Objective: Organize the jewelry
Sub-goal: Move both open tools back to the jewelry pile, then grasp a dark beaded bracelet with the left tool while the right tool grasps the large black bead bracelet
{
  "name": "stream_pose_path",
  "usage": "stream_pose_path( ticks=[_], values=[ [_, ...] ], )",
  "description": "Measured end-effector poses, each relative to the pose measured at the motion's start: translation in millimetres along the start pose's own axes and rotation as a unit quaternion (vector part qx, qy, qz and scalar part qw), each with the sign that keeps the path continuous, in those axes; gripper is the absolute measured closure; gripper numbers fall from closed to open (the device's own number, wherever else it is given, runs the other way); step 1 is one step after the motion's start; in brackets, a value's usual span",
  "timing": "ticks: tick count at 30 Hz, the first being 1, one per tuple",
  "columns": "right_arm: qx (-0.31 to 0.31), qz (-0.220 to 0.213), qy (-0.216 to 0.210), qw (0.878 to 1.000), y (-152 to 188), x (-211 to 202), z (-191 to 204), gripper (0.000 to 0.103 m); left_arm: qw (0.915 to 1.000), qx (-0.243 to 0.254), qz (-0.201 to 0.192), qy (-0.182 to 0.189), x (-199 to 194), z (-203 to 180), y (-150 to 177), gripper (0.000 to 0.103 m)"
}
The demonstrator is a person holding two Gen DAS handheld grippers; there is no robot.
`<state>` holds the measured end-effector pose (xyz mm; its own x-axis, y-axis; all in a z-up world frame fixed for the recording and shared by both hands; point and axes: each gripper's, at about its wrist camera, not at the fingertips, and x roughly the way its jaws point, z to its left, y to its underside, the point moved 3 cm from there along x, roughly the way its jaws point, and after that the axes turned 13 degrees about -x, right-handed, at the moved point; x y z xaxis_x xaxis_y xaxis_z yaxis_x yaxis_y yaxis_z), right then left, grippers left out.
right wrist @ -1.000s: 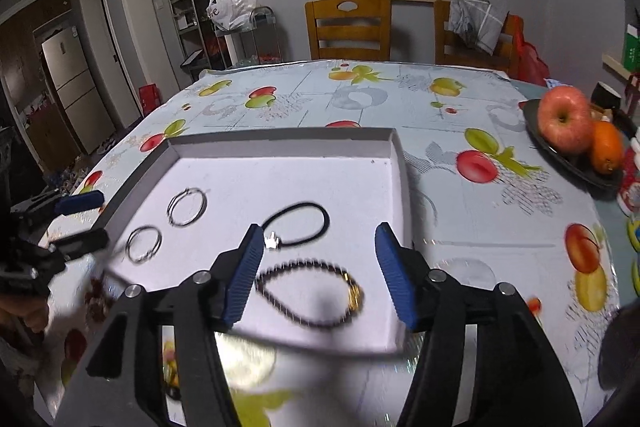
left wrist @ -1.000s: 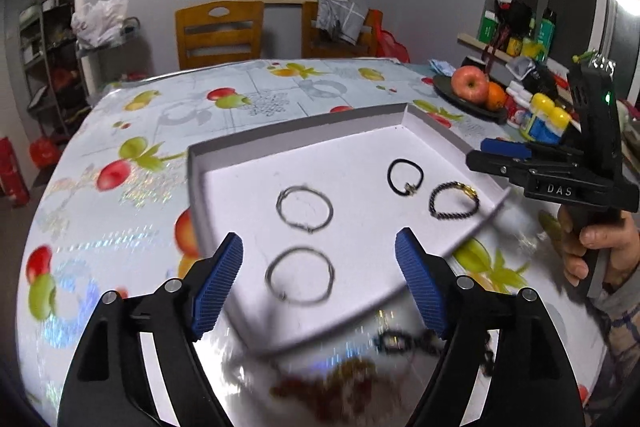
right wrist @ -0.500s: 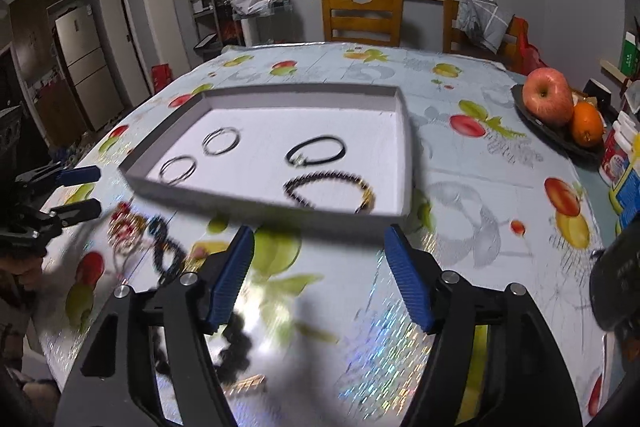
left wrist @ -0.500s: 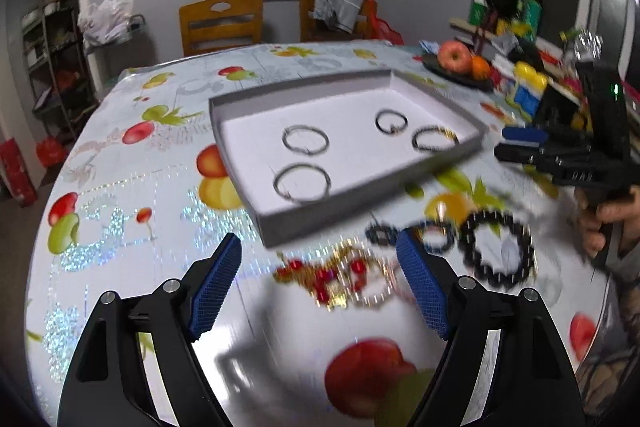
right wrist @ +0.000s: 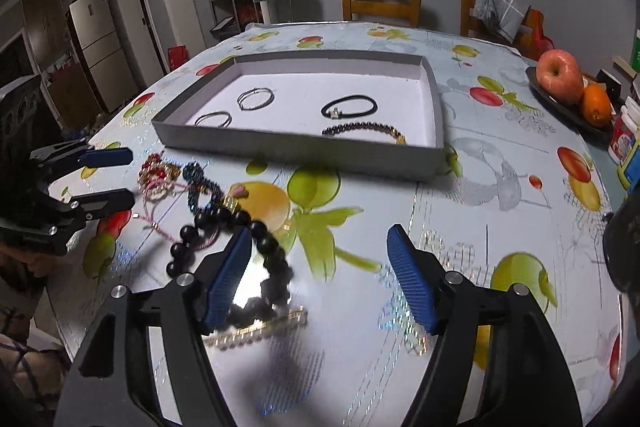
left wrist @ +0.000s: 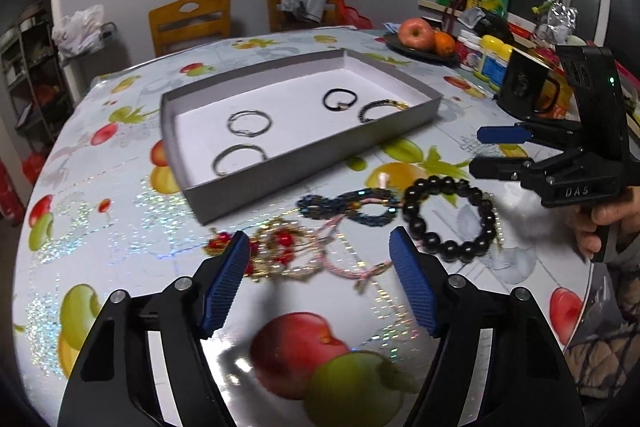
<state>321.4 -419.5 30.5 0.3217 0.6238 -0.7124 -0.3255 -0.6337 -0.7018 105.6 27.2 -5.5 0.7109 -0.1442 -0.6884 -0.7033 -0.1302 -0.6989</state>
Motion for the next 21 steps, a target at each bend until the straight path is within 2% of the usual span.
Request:
stream_pose_path(
  ticks=[11, 14, 15, 18, 21],
  values=[
    [-0.001, 0.005, -0.005, 1.000, 15, -10, 4, 0.033, 0.9999, 0.009, 0.003, 0.009, 10, -29, -1, 0.031],
    [-0.006, 0.002, -0.009, 1.000, 14, -11, 7, 0.033, 1.0000, 0.004, 0.008, 0.004, 13, -26, -2, 0.045],
    [-0.010, 0.004, -0.010, 1.000, 13, -11, 9, 0.033, 0.9999, 0.000, 0.011, 0.005, 14, -23, -2, 0.046],
    [-0.027, 0.012, -0.018, 0.999, 8, -5, 17, 0.039, 0.9999, -0.010, 0.011, 0.002, 14, -15, -6, 0.046],
    [-0.042, 0.024, -0.027, 0.998, 3, 4, 24, 0.055, 0.9999, -0.004, 0.016, 0.000, 15, -12, -11, 0.046]
  ],
)
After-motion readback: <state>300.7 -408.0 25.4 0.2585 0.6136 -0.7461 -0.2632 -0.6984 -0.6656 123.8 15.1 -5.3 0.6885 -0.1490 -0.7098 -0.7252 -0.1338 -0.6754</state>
